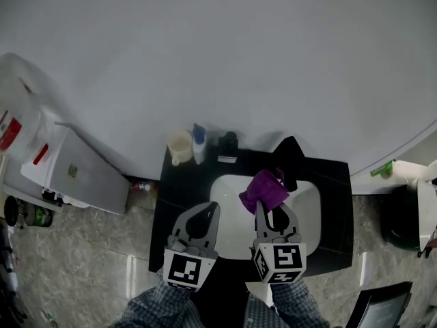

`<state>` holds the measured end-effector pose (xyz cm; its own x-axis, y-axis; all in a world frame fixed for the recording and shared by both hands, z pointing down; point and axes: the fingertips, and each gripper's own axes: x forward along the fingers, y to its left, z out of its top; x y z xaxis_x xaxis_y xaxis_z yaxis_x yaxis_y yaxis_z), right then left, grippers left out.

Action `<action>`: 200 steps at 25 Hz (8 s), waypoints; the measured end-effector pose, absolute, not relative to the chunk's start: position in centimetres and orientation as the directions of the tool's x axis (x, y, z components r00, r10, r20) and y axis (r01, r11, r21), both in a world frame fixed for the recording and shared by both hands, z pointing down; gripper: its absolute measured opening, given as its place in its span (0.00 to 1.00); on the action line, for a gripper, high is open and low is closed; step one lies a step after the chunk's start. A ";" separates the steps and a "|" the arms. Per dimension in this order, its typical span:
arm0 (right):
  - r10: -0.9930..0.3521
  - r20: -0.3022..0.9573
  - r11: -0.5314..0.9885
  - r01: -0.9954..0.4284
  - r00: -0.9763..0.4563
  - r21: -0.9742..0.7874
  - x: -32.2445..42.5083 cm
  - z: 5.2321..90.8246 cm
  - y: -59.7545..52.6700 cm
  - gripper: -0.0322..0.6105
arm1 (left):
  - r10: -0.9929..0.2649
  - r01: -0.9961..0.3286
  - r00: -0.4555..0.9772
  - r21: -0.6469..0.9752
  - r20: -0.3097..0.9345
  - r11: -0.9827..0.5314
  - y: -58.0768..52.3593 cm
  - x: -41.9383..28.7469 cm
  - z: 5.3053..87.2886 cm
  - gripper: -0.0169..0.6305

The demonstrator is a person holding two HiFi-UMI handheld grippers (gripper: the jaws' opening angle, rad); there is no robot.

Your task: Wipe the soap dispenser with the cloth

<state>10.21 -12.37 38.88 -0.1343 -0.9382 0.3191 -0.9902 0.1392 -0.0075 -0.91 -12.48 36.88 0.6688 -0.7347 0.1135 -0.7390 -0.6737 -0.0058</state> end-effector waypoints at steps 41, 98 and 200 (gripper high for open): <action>-0.715 0.651 0.269 -0.960 -0.254 -0.079 12.2 53.3 -32.5 0.17 | -0.850 -0.874 0.479 0.024 0.219 -0.486 -19.8 -3.0 40.8 0.03; -0.701 0.615 0.448 -0.894 -0.361 -0.014 4.3 54.2 -27.1 0.17 | -0.841 -0.868 0.489 0.033 0.231 -0.495 -19.3 -4.5 42.0 0.03; -0.748 0.630 0.289 -0.957 -0.208 0.026 12.5 53.2 -27.9 0.17 | -0.840 -0.863 0.497 0.027 0.219 -0.504 -18.5 -4.8 40.9 0.03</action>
<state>12.52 -27.91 53.15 -0.2082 -0.7479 0.6303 -0.9571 0.2886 0.0262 -4.76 -18.54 40.92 0.4970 -0.8398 0.2187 -0.8634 -0.5038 0.0274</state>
